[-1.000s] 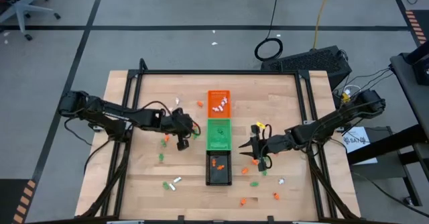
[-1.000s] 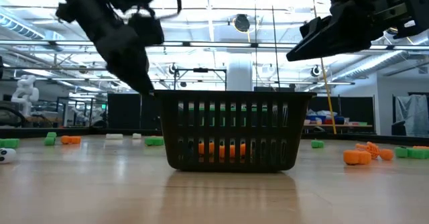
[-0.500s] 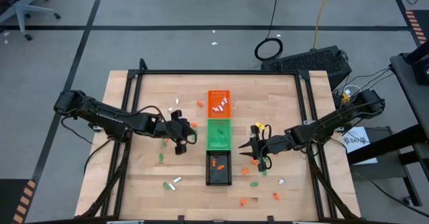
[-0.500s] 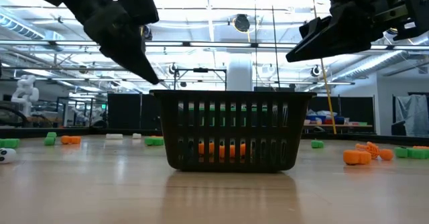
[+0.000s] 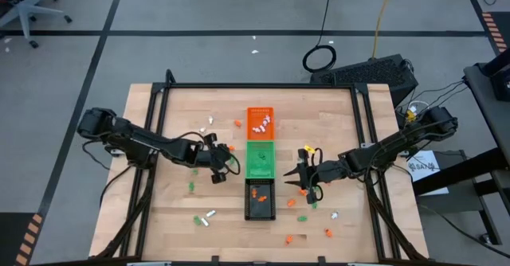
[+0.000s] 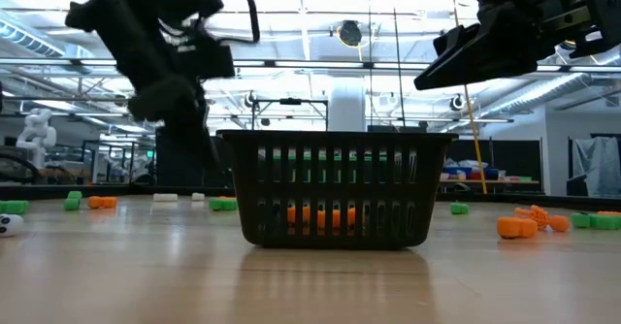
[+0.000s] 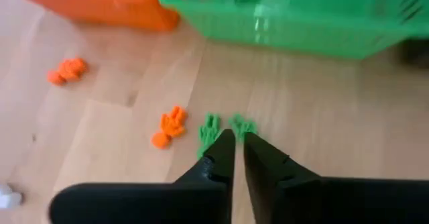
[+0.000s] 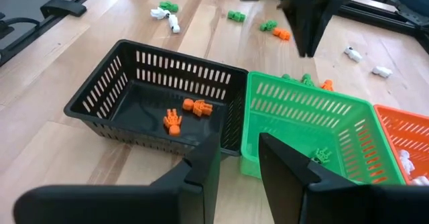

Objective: Sort Halloween decoration
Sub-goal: Put the green skeleton toy into the green bin

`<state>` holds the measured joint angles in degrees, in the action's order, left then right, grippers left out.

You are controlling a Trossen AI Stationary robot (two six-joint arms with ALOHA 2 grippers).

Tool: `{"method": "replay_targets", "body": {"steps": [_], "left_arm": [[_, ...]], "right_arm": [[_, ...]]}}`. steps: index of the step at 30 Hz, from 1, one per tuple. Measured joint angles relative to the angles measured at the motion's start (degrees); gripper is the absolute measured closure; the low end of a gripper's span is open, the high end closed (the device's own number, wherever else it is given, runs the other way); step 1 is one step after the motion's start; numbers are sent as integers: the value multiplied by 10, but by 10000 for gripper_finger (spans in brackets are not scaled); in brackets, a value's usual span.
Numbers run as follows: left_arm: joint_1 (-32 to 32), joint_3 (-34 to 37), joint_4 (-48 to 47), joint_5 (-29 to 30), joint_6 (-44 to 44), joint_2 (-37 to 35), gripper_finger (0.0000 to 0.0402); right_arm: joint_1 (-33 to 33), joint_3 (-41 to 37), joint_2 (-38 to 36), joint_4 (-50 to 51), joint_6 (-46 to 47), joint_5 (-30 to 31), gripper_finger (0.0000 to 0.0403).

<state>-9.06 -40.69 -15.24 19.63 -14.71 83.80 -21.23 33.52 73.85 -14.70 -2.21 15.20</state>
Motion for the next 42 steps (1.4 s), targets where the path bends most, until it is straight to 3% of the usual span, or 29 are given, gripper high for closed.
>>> {"method": "replay_targets", "body": {"steps": [8,19,25,34,42], "left_arm": [[13,0,-3,18,-10,54,292],[64,0,21,-50,41,82,283],[92,-1,29,-100,50,96,307],[100,-1,27,-111,60,102,389],[68,3,16,-94,45,39,391]], "right_arm": [[0,0,0,0,0,0,314],[0,0,0,0,-1,0,314],[0,0,0,0,-1,0,314],[0,0,0,0,0,0,314],[0,0,0,-2,0,0,314]]}}
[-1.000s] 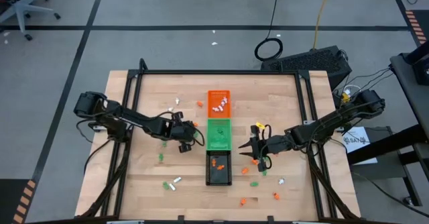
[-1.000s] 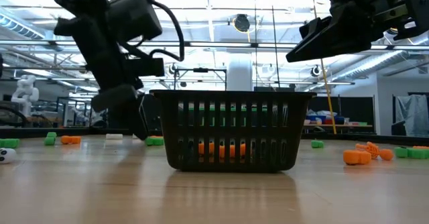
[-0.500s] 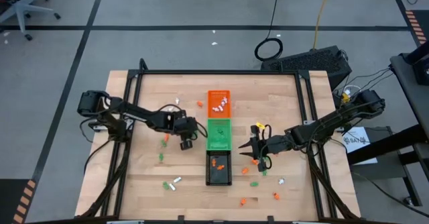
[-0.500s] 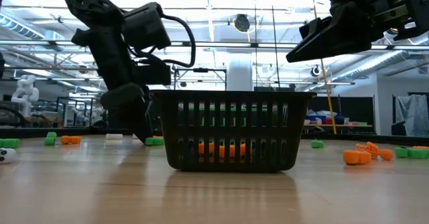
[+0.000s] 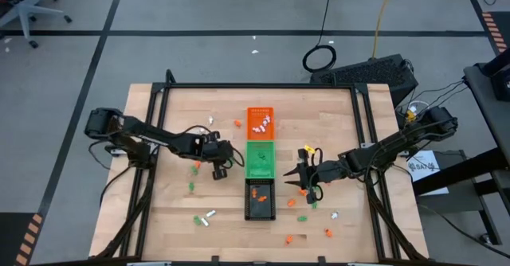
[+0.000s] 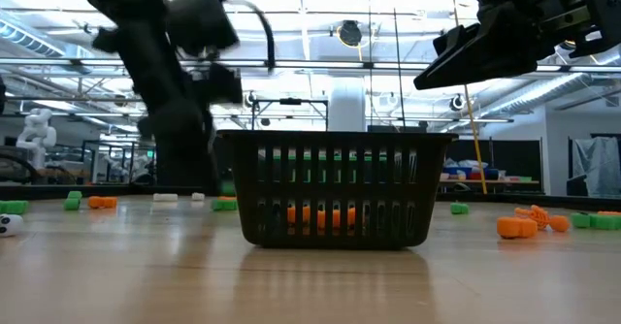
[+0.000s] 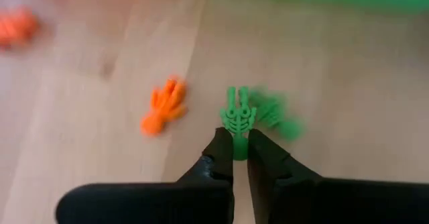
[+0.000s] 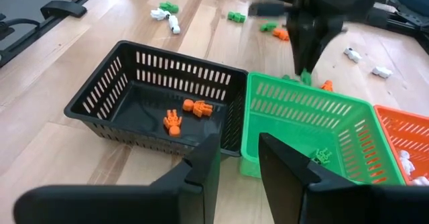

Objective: Sort Halloween decoration
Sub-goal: Put the green skeleton toy into the green bin

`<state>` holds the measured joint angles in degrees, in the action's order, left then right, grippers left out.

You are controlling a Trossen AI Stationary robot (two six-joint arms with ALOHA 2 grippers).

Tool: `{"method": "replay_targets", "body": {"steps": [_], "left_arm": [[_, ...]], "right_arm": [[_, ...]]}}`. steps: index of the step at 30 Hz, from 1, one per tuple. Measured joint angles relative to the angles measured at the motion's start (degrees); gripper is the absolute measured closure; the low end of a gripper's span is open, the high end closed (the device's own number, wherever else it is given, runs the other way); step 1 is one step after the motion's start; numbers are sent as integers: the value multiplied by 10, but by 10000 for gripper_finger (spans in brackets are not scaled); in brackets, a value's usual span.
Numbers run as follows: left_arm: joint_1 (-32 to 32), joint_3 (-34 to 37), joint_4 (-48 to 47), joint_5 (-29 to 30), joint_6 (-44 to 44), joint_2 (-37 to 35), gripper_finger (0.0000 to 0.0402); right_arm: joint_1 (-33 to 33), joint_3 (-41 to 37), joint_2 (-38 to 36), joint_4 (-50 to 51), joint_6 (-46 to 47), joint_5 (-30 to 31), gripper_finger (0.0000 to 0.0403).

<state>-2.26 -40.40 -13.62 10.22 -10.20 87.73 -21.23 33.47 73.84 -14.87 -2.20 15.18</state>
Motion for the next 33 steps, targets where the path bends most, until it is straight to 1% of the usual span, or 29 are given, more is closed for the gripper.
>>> {"method": "replay_targets", "body": {"steps": [5,8,11,15,20,22,26,33], "left_arm": [[-25,-1,-15,37,-15,-66,391],[-47,-2,5,44,-14,-102,391],[-70,-2,23,69,-9,-123,391],[-101,-2,50,100,24,-139,391],[-126,-2,101,129,99,-143,391],[-130,-2,112,130,140,-143,391],[-137,-2,124,132,251,-143,391],[-139,-2,163,143,384,-143,391]], "right_arm": [[0,0,0,-3,0,0,314],[0,0,0,-3,0,0,314],[0,0,0,-3,0,0,314],[0,0,0,-3,-1,0,314],[0,0,0,-3,0,0,314],[0,0,0,-3,0,0,314],[0,0,0,-9,0,0,314],[0,0,0,-12,0,0,314]]}}
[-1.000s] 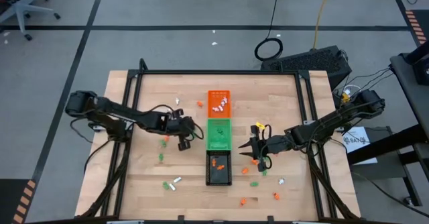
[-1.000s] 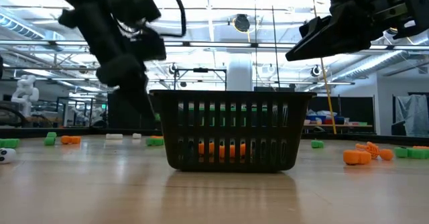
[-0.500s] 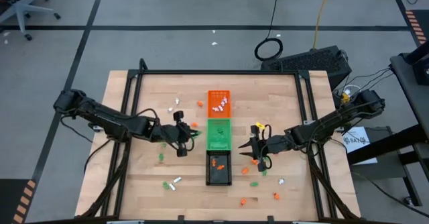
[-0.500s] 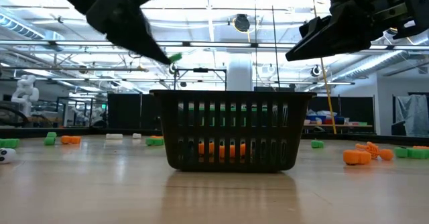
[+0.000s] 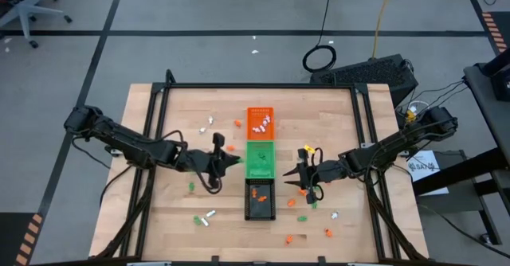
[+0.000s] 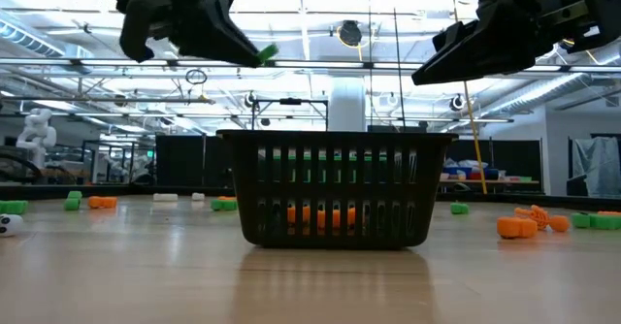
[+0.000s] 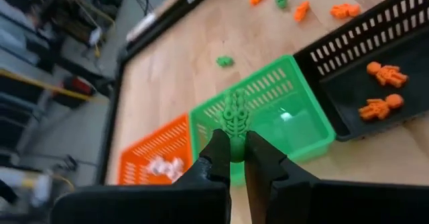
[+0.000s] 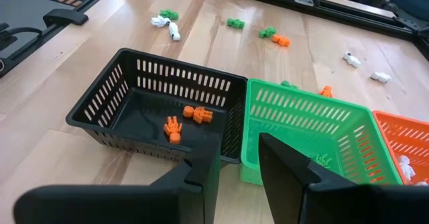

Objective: Sort Halloween decoration
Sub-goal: Put the green skeleton toy into the green bin

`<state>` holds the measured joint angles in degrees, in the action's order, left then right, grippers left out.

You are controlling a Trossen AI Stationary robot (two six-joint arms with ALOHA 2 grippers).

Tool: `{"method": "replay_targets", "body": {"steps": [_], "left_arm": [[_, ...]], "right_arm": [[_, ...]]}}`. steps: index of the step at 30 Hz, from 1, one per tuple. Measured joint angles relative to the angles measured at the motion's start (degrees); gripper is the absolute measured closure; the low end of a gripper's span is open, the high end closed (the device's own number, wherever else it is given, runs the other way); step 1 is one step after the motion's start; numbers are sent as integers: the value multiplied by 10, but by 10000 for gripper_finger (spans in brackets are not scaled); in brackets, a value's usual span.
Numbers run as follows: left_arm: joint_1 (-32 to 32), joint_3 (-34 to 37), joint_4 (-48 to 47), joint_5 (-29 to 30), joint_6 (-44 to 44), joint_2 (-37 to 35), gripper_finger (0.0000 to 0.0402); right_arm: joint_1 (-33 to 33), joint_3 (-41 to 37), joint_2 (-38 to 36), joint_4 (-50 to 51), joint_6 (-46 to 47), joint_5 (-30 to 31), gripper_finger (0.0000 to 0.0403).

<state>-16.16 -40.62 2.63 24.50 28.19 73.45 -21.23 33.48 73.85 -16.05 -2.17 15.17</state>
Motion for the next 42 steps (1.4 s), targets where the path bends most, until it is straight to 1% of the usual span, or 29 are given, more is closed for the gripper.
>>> {"method": "replay_targets", "body": {"steps": [5,11,25,29,33,37,42], "left_arm": [[1,0,34,6,56,0,391],[0,0,34,6,102,0,391],[0,0,34,5,94,0,390],[0,0,36,-6,65,0,390],[0,0,50,-12,38,0,389],[0,0,67,-33,36,1,388],[2,-1,122,-35,36,29,388]], "right_arm": [[0,0,0,0,0,0,314],[0,0,0,0,0,0,314],[0,0,0,0,0,0,314],[0,0,0,0,0,0,314],[0,0,0,0,0,0,314],[0,0,0,0,0,0,314],[0,0,0,0,0,0,314]]}}
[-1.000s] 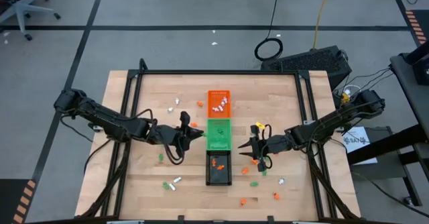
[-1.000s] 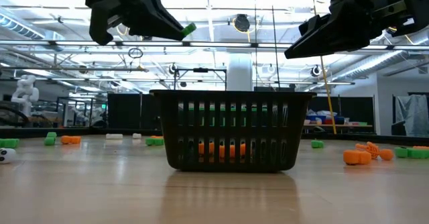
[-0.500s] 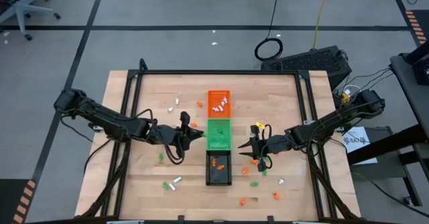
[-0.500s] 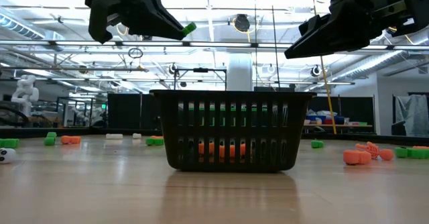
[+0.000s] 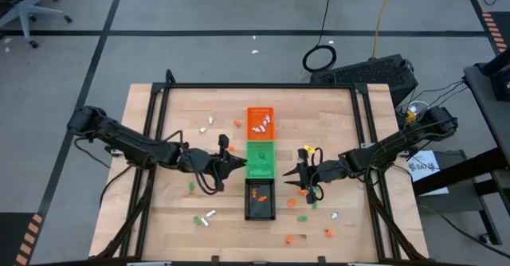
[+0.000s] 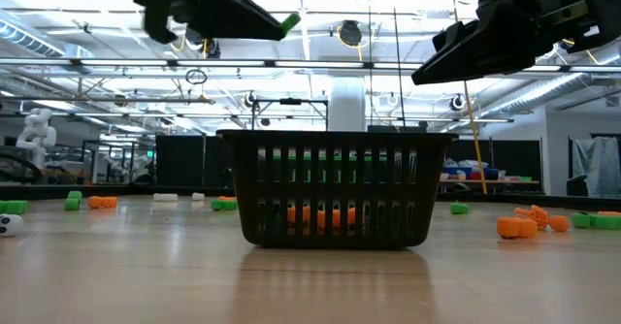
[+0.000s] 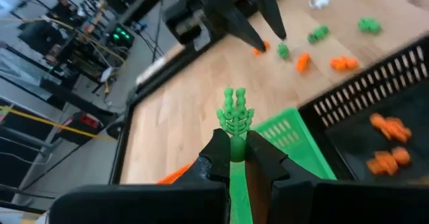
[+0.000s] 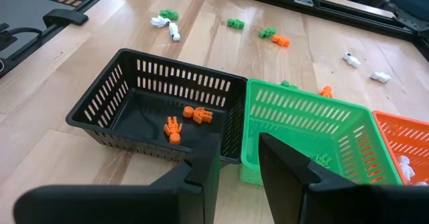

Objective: Sort Halloween decoration
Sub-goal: Put the green skeleton toy into the green bin

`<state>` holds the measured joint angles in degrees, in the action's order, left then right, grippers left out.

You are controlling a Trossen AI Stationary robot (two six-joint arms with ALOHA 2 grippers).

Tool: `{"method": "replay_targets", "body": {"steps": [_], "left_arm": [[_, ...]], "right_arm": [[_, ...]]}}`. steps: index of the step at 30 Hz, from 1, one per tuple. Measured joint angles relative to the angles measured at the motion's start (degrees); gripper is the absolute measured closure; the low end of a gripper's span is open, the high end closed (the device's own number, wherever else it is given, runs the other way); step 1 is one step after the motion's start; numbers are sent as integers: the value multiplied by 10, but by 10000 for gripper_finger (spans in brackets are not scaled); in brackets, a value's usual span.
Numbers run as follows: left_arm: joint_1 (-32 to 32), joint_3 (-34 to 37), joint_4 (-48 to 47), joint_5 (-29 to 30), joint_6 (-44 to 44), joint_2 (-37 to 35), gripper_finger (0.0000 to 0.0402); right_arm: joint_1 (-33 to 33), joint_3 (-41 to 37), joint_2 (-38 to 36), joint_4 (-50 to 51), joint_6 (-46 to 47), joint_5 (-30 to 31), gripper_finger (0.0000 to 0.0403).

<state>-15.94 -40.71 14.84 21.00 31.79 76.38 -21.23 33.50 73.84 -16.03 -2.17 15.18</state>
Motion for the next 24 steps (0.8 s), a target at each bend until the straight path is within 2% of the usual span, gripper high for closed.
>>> {"method": "replay_targets", "body": {"steps": [14,24], "left_arm": [[37,0,144,-20,-11,156,388],[68,0,141,-27,-231,194,388]], "right_arm": [[2,1,35,-40,-13,0,314],[2,1,47,-60,-30,0,314]]}}
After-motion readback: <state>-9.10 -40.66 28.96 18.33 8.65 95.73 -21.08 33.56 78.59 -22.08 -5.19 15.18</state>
